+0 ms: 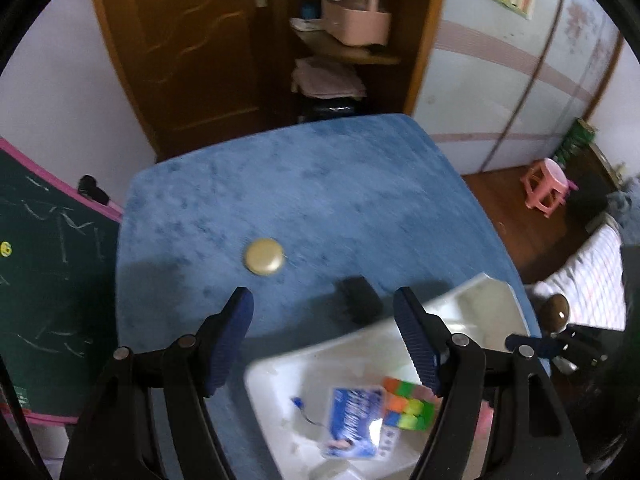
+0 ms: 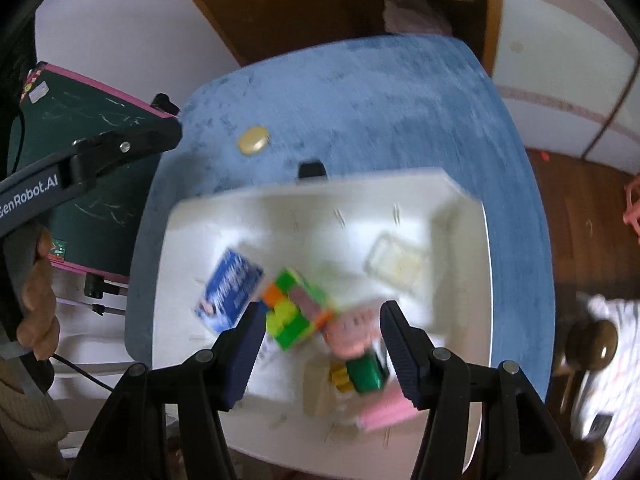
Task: Organize rigid objects
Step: 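Move both tools back toward the gold tin and black item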
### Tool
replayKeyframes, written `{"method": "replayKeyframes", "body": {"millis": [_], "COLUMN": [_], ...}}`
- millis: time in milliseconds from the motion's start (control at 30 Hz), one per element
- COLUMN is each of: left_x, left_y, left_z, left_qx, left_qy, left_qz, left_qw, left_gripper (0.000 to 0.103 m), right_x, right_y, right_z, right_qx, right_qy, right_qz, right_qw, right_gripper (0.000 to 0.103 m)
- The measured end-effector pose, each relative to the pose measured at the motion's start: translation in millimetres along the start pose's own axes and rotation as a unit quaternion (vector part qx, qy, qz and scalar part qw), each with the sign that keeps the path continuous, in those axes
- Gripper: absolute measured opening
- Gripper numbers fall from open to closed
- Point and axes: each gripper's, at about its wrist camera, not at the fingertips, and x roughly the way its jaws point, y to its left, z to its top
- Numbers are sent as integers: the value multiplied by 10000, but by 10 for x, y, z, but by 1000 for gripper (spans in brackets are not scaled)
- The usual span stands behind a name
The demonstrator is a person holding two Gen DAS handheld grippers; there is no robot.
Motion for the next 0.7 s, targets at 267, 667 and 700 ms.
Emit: {"method": "replayKeyframes", "body": {"millis": [267,667,700], "left_x": [418,1442,1531], "left_y": [387,856,894], "left_z": [291,505,516], "left_qx": [-387,-1110,-1229], "left_qy": [215,1244,1352], "left_qz": [261,144,94], "left_qw": [9987,9859,9831], "left_gripper": [76,76,76], "right_x": [236,1449,1527], "right_y": [194,30,14], "right_z": [868,1542,1546], "right_qx": [-244,641,720], "right_qy": [153,1413,1500], "right_qz": [24,107,102], "right_qw": [9996,9878,9860], "right_gripper": [60,60,60]}}
